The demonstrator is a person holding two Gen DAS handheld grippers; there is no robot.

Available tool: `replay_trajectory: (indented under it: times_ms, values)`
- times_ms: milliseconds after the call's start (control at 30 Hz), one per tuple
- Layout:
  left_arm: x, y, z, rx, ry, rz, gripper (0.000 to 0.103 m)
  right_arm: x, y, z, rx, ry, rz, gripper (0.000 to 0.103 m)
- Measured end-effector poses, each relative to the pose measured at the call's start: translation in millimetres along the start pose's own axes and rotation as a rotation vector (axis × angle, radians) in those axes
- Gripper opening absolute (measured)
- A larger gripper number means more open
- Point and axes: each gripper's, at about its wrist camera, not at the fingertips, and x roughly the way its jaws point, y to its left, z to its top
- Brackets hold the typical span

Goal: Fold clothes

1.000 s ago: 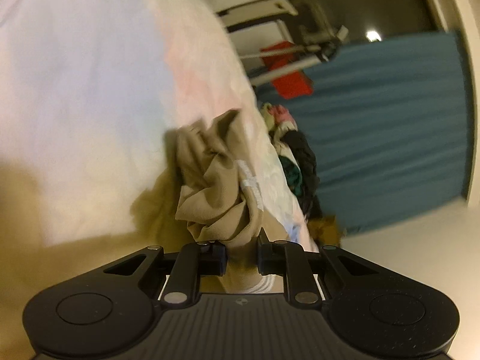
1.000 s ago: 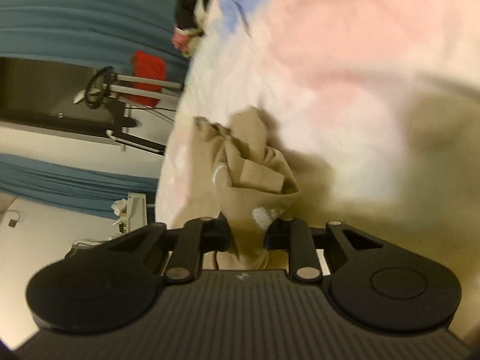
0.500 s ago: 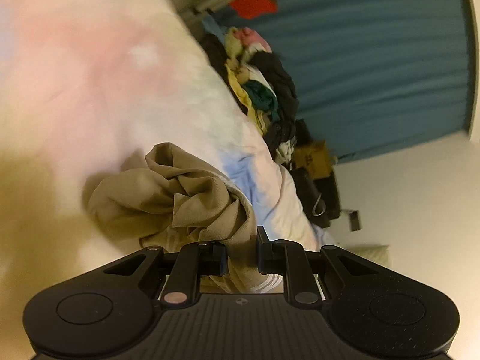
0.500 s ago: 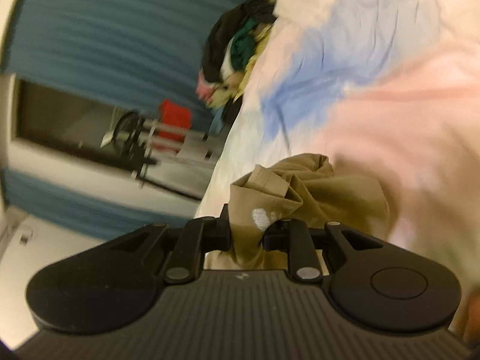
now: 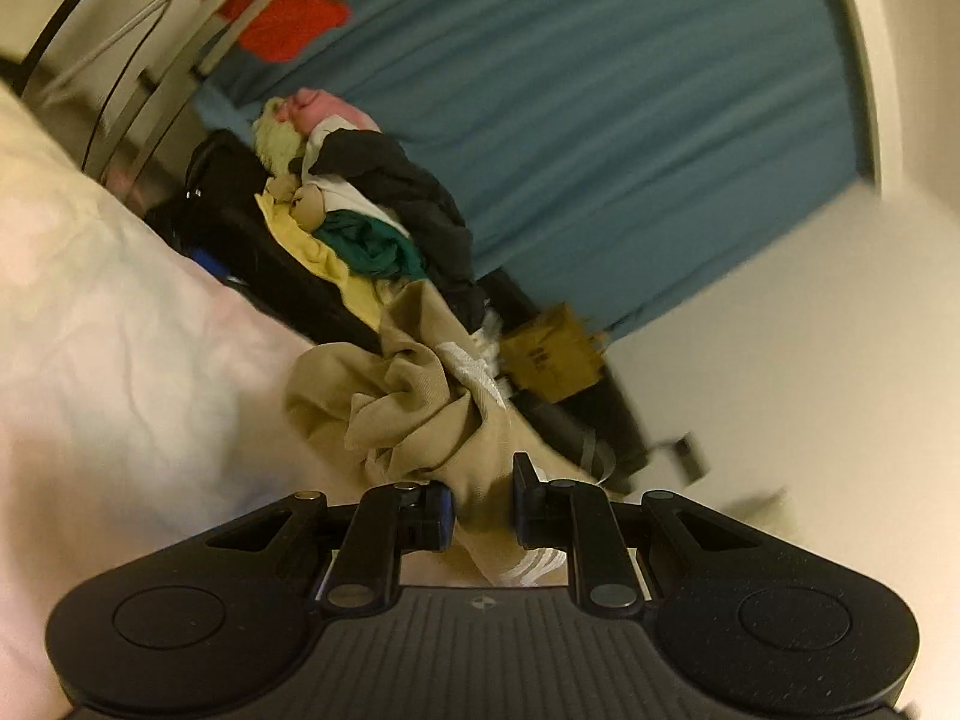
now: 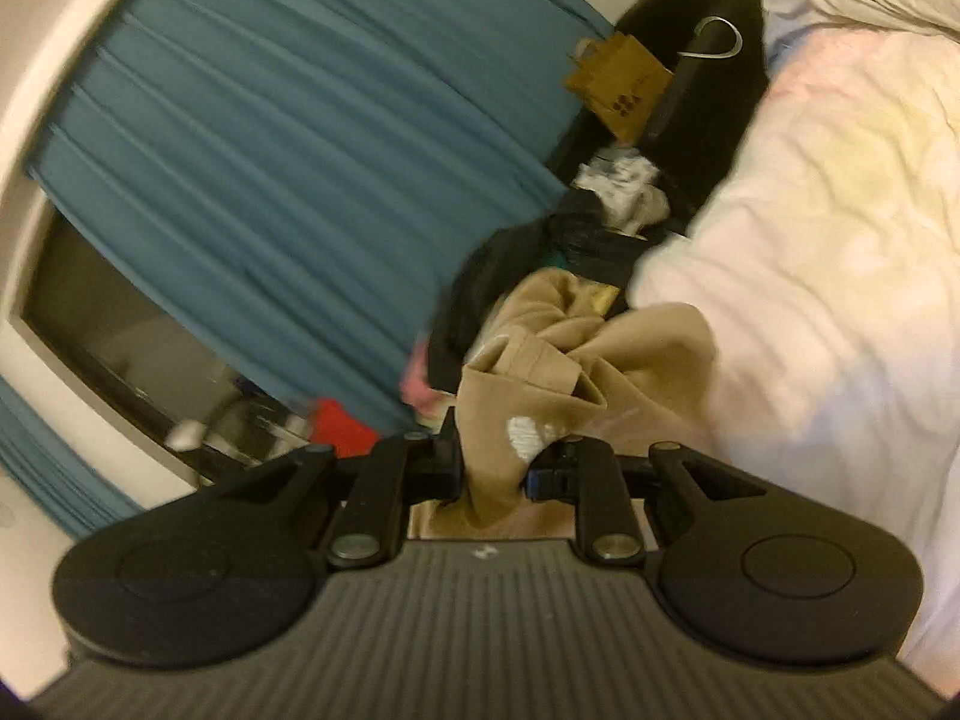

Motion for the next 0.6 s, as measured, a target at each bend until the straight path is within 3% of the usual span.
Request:
replay_trajectory:
  times_ms: [167, 233, 333, 500, 600]
  values:
    - [10, 76, -76, 0.055, 0.164, 0.090, 0.019, 14, -95, -62, -0.033, 0.152, -0.136, 0.021]
    - [1, 98, -98, 0.075, 0.193, 0.109, 0.020, 4, -126, -91, 0.013, 0.200, -0.165, 0.021]
    - [-5, 109, -105, 0.108, 0.201, 0.103, 0.024, -14, -154, -120, 0.057, 0.215, -0.160, 0.023]
    - [-24, 76, -95, 0.256, 0.197, 0.174, 0.027, -34, -138, -111, 0.109, 0.253, -0.238, 0.024]
    - [-52, 47, -92, 0.331, 0.202, 0.178, 0.032, -60, -108, -103, 0.014, 0.285, -0.311, 0.025]
